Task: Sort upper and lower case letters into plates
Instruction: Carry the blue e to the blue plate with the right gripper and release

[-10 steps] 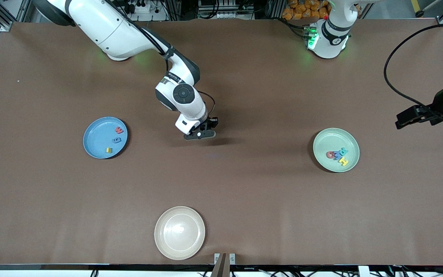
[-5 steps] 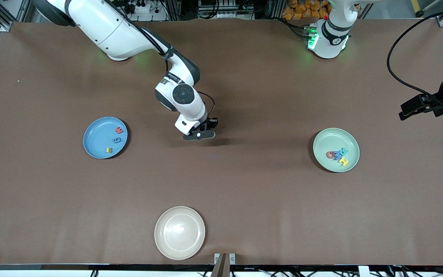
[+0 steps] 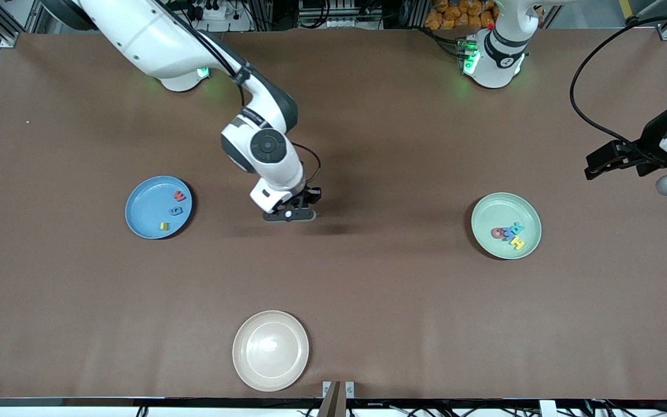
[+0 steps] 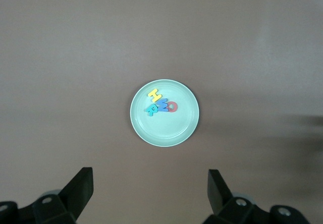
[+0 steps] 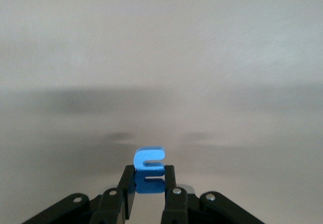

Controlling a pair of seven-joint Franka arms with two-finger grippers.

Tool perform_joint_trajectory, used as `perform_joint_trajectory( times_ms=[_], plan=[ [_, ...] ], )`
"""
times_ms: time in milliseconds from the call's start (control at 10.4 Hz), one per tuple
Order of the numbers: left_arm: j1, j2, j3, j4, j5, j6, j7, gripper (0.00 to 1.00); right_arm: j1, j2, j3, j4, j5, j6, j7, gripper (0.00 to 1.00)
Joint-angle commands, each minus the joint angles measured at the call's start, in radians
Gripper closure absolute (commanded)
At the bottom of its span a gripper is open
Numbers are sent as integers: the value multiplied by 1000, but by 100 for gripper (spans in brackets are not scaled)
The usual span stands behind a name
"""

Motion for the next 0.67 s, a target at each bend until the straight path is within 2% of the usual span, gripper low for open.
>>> perform_joint_trajectory(
  times_ms=[0,96,289,482,578],
  plan=[
    [4,-21,-1,-16,-16,-9,-3,0,-191,-126,103,-57,94,-116,-56,100],
    [4,-21,-1,-14,-16,-9,-4,0,-254,-173,100,-60,152,-197,-90,100],
    [6,-26,-1,-14,-20,-9,-3,0,-407,-216,96,-95,167,-302,-240,100],
    [4,-28,-1,-16,-20,-10,-3,0,-536,-233,79,-141,167,-333,-349,100],
    [3,-26,-1,-16,-20,-18,-4,0,-556,-230,30,-179,167,-307,-351,100]
  ],
)
